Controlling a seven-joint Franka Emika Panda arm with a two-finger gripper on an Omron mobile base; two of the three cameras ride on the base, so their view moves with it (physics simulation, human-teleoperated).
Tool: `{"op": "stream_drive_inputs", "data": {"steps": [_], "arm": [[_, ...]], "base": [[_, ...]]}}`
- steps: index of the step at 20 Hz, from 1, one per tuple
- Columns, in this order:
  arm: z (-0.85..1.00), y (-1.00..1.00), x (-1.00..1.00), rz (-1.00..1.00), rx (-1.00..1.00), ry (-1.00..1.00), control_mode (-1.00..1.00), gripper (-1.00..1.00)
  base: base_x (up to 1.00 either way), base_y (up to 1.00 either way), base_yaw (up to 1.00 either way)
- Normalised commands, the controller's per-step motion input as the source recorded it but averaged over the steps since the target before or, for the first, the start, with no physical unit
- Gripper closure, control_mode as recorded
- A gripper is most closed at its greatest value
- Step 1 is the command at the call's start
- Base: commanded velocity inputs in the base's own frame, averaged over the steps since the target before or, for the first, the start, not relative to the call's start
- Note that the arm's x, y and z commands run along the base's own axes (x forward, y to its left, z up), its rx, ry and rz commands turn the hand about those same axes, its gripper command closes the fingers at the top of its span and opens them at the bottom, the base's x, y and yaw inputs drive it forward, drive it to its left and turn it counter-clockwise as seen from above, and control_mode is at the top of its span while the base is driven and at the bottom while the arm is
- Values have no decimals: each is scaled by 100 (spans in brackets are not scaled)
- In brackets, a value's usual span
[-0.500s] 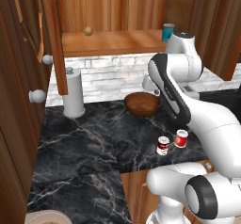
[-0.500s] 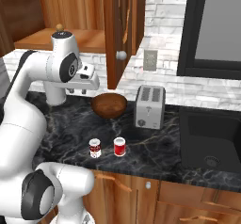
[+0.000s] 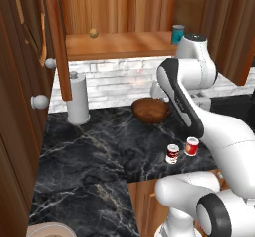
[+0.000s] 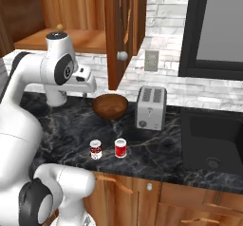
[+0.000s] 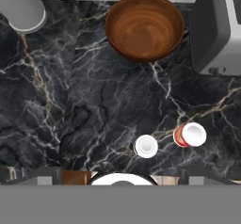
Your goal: Pick the cans from the counter and place them in their designated side in the cabinet.
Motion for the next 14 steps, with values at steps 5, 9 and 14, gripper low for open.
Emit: {"op": "stream_drive_inputs", "data": {"steps": [5, 9, 14], "arm": [[-7, 1, -39, -1, 0, 0, -100, -100], [-23, 0, -32, 0, -4, 0, -100, -100], [-38, 0, -23, 0, -3, 0, -100, -100]], "base": [[0, 0, 0], [0, 0, 0], [0, 0, 0]]}}
